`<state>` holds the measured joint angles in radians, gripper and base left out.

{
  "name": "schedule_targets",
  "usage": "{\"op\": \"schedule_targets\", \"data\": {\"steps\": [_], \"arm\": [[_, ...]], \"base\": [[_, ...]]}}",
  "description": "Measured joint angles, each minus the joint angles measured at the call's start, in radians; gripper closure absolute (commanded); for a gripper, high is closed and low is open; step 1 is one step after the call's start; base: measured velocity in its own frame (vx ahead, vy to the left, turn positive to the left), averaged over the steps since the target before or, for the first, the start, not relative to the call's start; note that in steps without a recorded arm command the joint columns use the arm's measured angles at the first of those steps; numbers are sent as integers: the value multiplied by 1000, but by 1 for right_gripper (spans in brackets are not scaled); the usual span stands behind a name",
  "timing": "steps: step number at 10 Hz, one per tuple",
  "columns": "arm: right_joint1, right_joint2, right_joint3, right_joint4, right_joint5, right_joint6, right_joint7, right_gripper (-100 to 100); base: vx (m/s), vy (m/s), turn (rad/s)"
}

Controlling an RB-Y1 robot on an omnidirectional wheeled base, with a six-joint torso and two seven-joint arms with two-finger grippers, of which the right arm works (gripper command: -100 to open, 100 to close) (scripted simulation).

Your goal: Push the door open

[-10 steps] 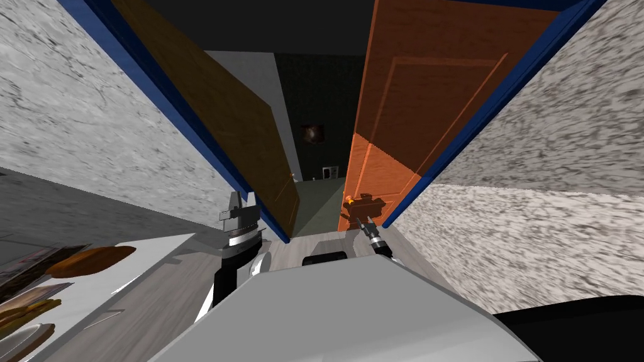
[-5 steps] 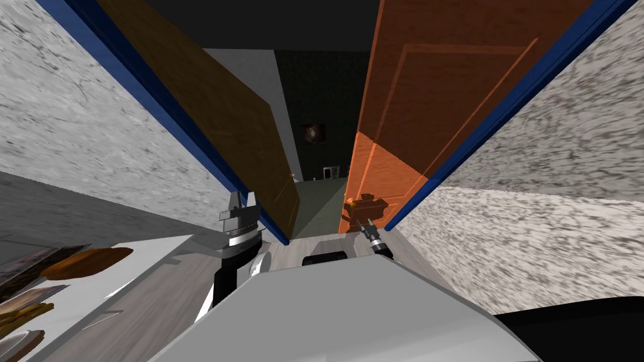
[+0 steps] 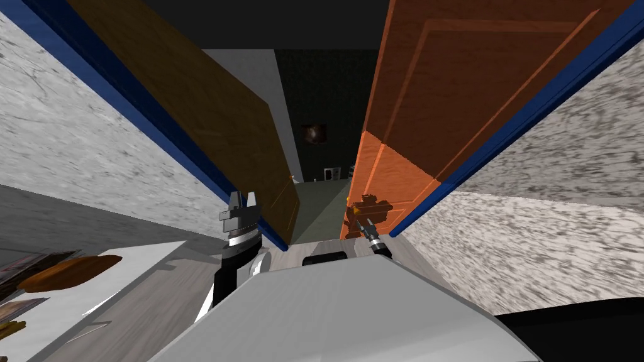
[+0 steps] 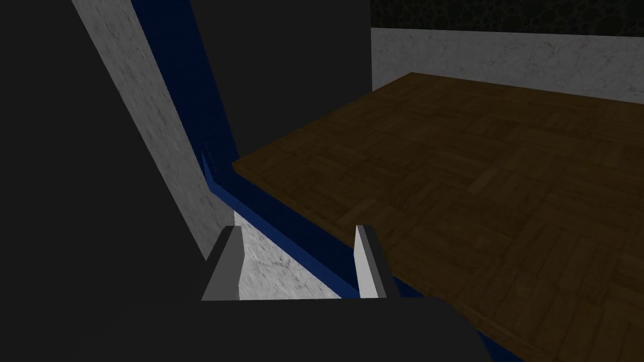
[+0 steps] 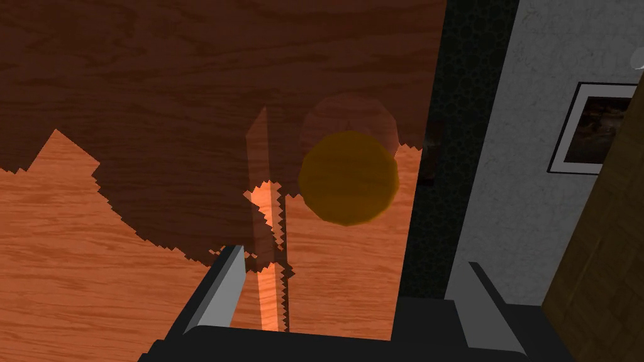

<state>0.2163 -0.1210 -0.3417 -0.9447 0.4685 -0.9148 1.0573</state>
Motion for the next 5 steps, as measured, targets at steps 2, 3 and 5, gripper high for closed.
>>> {"op": "schedule_targets", "data": {"steps": [2, 3, 5], "arm": [[-11, 7, -4, 12, -2, 1, 11, -100], [-13, 10, -6, 14, -3, 3, 15, -100], [-16, 12, -7, 16, -3, 5, 19, 100]], "base": [[189, -43, 32], [209, -30, 16], [38, -7, 6]]}}
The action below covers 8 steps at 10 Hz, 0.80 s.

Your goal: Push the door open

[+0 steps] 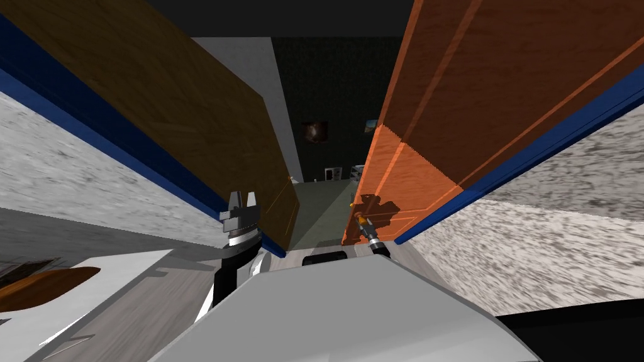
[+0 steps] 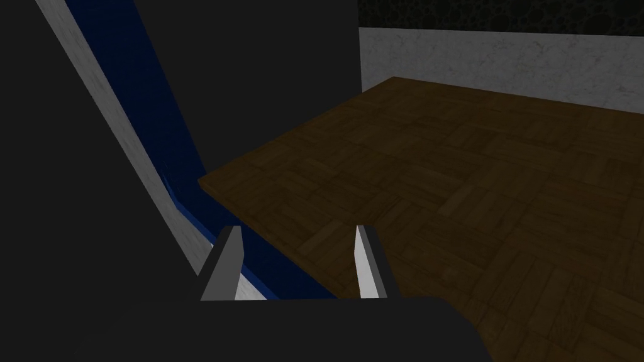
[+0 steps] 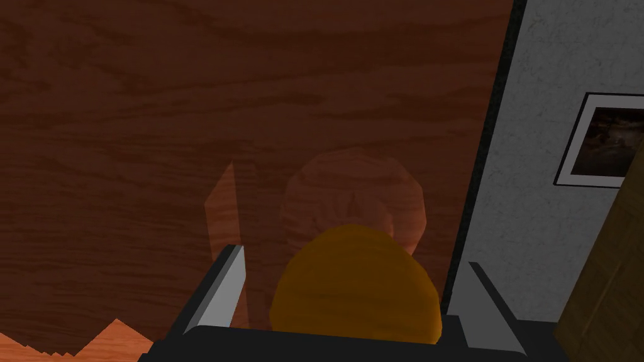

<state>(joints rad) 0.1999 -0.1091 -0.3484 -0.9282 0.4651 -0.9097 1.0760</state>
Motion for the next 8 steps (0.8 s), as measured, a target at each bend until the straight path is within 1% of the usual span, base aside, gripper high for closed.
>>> {"op": "schedule_targets", "data": {"steps": [6, 8], "arm": [[-4, 0, 1, -1, 0, 3, 0, 100], [-7, 0, 6, 5, -15, 5, -40, 100]], "base": [[-4, 1, 5], [26, -5, 2]]}}
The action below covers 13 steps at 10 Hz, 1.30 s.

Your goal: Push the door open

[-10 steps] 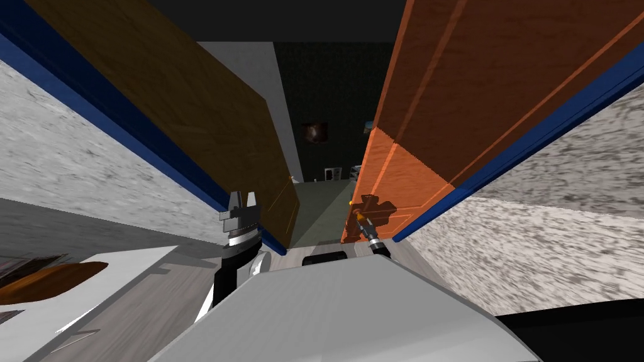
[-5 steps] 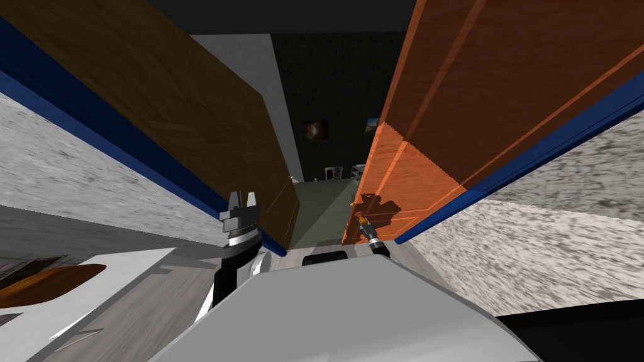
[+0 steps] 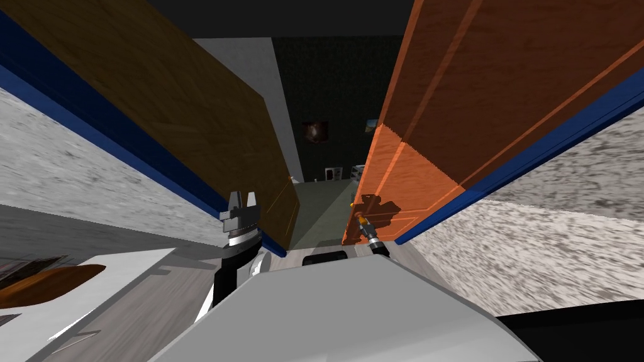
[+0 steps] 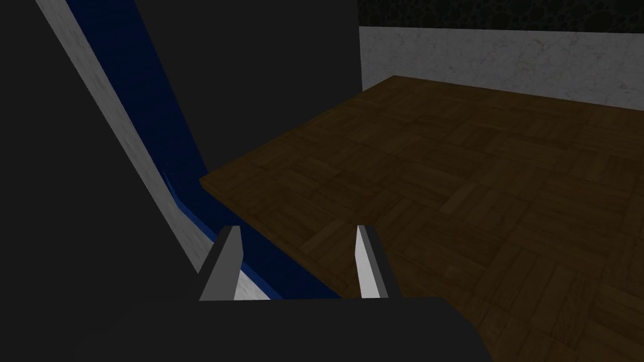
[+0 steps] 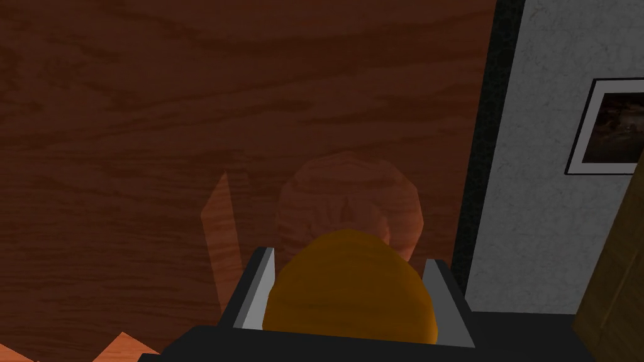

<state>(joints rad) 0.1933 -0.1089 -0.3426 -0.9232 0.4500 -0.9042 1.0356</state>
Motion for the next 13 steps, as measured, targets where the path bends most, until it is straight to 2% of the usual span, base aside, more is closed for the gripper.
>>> {"op": "schedule_targets", "data": {"steps": [5, 11, 13], "arm": [[-16, 3, 12, 19, -53, -4, -123, 100], [-27, 8, 28, 20, -114, -1, -258, 100], [-41, 9, 31, 37, -135, -6, -301, 100]], "base": [[32, -8, 8], [33, -9, 6], [36, -15, 9]]}}
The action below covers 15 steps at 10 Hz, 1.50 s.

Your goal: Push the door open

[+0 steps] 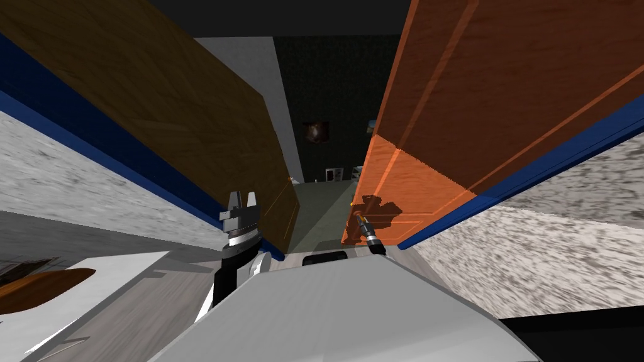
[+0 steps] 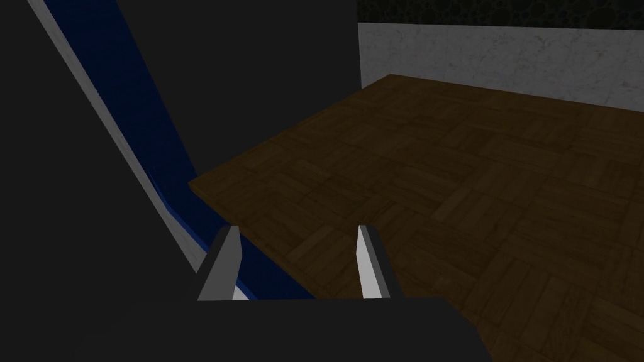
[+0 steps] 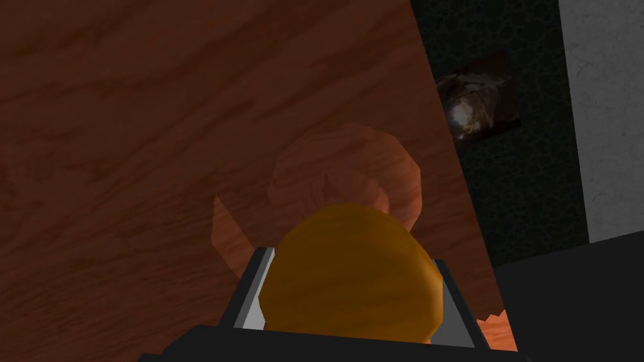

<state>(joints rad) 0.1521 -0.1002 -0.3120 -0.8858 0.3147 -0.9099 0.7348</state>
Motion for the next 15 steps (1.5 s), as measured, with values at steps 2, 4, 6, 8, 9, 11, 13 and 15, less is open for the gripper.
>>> {"op": "schedule_targets", "data": {"steps": [2, 4, 6, 8, 9, 11, 13, 15], "arm": [[0, 0, 6, -7, -18, 3, -44, 100], [-2, 2, 12, -11, -44, 6, -96, 100], [-22, 0, 15, 15, -79, -3, -149, 100], [-28, -1, 19, 15, -104, -5, -199, 100], [-32, -1, 20, 18, -112, -6, -218, 100], [-36, 0, 25, 21, -149, -4, -272, 100], [-47, -1, 28, 26, -176, -6, -322, -100], [-45, -2, 34, 23, -196, -5, -373, -100]], "base": [[39, -9, 4], [39, -15, 5], [51, -21, 9], [37, -14, 0], [35, -13, 6], [50, -24, -8], [20, -20, 34], [-41, -10, 47]]}}
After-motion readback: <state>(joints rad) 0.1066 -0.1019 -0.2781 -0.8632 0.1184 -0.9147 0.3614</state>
